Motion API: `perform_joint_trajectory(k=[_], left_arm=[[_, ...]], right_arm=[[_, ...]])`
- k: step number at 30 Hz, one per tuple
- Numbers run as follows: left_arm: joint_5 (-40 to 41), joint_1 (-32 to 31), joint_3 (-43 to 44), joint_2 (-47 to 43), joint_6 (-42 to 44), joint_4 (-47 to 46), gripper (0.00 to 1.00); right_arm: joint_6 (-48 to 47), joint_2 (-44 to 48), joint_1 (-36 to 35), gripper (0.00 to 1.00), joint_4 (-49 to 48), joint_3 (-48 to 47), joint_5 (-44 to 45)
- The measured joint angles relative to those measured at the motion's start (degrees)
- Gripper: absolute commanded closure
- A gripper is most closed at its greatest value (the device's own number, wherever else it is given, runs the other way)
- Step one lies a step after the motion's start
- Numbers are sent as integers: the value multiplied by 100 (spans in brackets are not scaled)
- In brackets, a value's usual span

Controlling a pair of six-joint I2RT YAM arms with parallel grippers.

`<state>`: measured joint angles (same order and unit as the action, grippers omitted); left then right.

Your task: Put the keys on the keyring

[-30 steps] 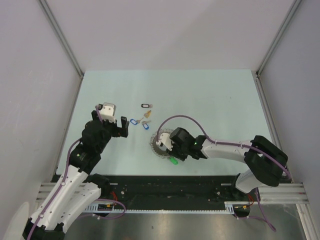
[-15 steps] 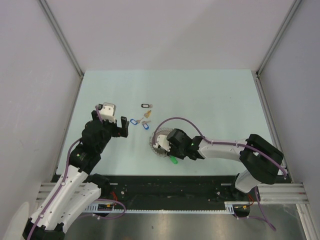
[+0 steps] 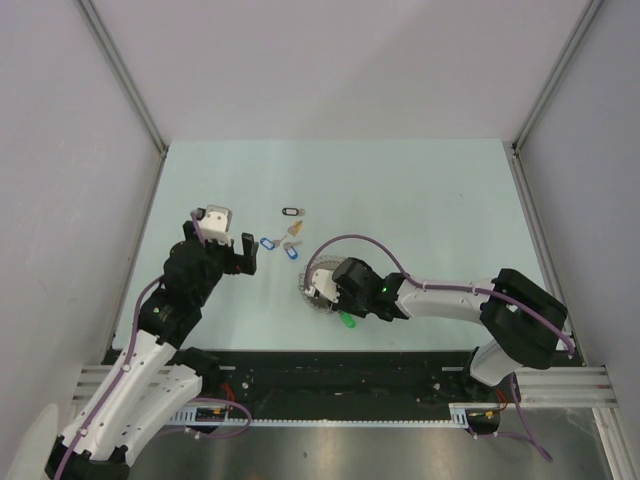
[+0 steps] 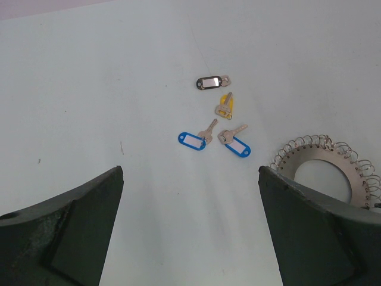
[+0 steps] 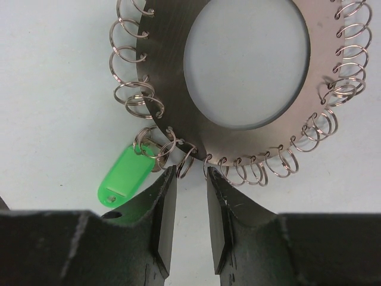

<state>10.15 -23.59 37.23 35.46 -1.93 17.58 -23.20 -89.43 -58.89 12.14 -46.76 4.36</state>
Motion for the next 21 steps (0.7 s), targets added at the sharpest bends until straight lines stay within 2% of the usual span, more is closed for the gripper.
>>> perform_joint_trajectory(k=[7, 12, 21], left_arm=[[-2, 0, 0, 0, -2, 0, 0], [-4, 0, 0, 0, 0, 0, 0], [-81, 0, 0, 0, 0, 0, 0]], right_arm=[[0, -33, -13, 69, -116, -2, -2], [-15, -192, -13, 100, -162, -22, 33], [0, -181, -13, 100, -151, -50, 59]])
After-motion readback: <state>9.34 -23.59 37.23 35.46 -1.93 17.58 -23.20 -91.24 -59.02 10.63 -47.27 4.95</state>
